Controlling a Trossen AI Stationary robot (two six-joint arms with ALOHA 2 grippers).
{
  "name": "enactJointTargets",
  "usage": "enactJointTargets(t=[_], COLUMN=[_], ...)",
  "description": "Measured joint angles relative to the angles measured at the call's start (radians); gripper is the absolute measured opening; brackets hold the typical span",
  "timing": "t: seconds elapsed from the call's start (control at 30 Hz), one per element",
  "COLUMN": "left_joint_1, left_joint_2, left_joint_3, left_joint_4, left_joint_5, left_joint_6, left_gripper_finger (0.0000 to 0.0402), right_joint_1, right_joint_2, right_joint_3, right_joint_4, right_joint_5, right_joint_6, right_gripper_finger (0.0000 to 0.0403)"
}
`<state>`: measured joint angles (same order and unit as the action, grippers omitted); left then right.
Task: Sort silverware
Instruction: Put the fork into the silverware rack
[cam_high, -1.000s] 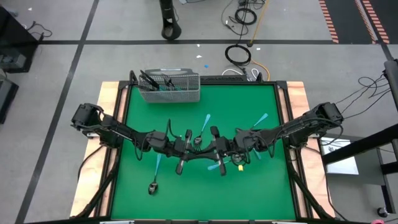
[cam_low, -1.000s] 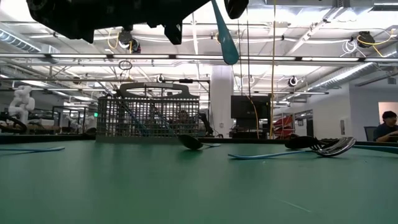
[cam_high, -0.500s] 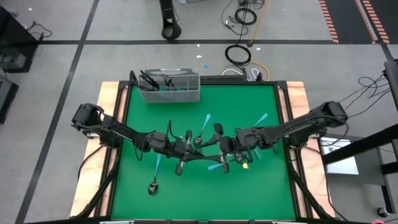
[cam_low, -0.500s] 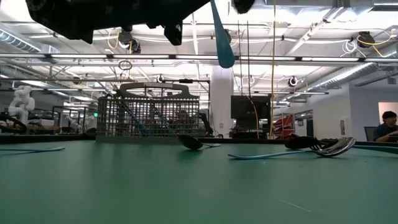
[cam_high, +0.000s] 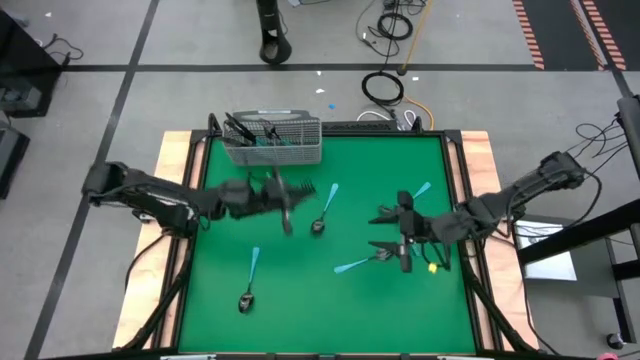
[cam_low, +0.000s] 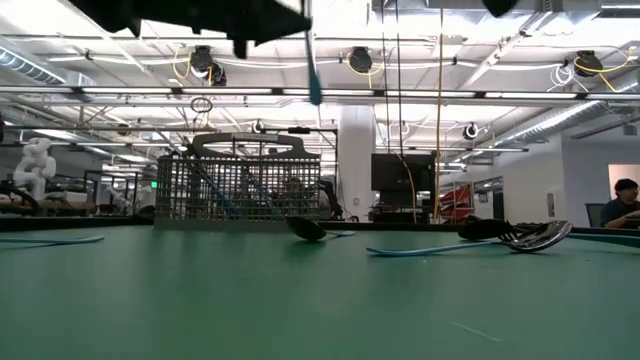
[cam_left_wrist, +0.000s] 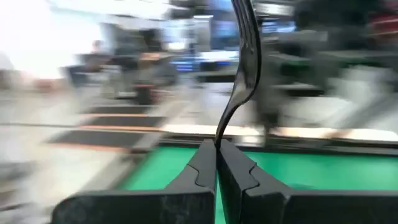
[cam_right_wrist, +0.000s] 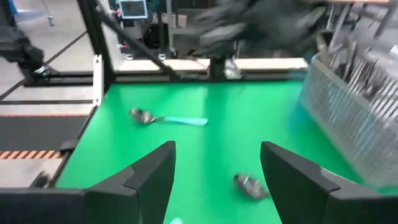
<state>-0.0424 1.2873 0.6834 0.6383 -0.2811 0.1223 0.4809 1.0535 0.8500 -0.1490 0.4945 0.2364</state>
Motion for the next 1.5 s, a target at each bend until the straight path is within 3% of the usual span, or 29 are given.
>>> enactJointTargets(t=[0.17,0.37,0.53,0.97,1.5], left_joint_1=[0.212,0.461,0.581,0.605,0.605], left_joint_2=[-0.066,-0.041,0.026,0.202,0.157], left_joint_3=[0.0,-0.002,-0.013,-0.016,-0.016], left_joint_4=[-0.066,-0.113,-0.089,-0.032,-0.055], left_joint_5=[-0.058,-0.06,0.026,0.068,0.068], left_joint_6=[0.033,-0.099,-0.24,-0.327,-0.377], left_gripper_finger=[0.0,0.0,0.0,0.0009,0.0153], right_joint_1=[0.092,0.154,0.193,0.265,0.28], right_joint_2=[-0.004,0.006,0.016,0.034,0.108], right_joint_3=[-0.107,-0.183,-0.199,-0.199,-0.199], right_joint_4=[0.011,0.02,0.02,0.094,0.138], right_joint_5=[0.103,0.167,0.199,0.238,0.269], right_joint_6=[0.128,0.271,0.312,0.31,0.336], right_gripper_finger=[0.0225,0.0224,0.0224,0.0224,0.0224])
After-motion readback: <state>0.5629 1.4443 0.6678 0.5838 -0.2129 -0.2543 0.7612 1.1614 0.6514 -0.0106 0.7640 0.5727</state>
